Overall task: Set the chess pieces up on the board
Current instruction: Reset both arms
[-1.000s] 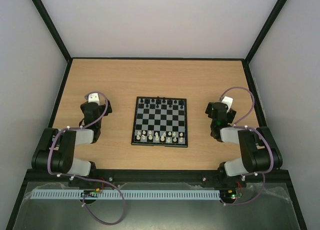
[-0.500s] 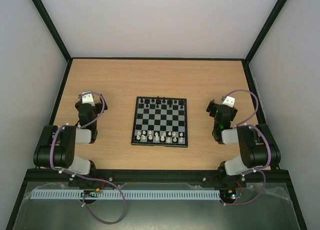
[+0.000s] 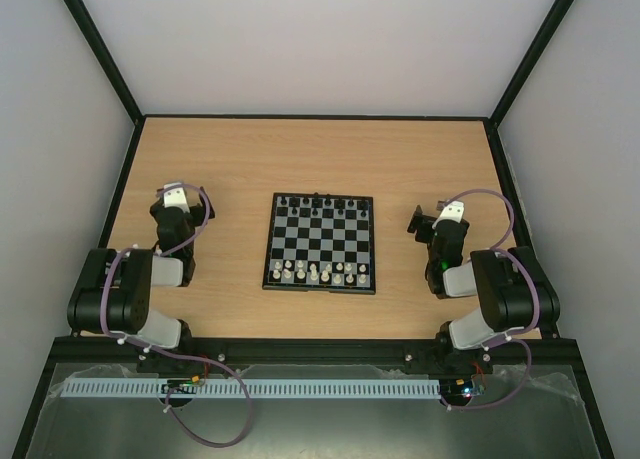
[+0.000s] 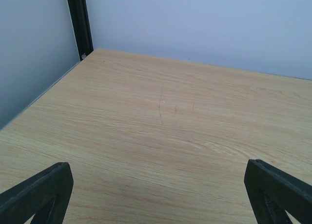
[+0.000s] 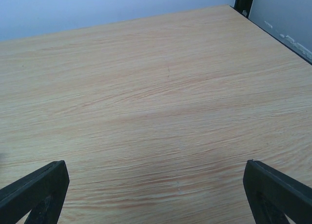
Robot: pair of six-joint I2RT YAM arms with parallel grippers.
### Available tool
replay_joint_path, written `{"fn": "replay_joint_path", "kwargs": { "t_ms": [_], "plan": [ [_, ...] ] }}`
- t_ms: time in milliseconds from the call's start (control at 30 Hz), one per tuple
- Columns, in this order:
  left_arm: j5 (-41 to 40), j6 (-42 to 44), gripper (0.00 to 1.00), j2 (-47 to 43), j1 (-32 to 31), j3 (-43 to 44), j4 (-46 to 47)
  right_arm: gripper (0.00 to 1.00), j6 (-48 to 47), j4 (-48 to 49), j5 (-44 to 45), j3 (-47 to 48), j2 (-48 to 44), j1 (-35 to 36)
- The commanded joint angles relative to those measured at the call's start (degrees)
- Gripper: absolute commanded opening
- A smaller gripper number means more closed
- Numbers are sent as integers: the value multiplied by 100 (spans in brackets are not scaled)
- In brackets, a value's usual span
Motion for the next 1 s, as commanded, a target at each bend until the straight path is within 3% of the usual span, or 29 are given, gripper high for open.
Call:
{"fn": "replay_joint_path", "kwargs": {
  "t_ms": [0, 67, 367, 967],
  "plan": [
    [-17, -23, 99, 98, -1, -42, 342, 99, -49, 333, -25, 71, 15, -29],
    [-248, -62, 99, 238, -38, -429, 1216, 99, -46, 340, -25, 63, 16, -32],
    [-713, -20, 99, 206, -224, -318, 945, 99, -52, 345, -27, 67, 15, -27],
    [-734, -2, 99, 194, -251, -320, 928, 99, -31, 200, -236, 142, 21, -114]
  ]
}}
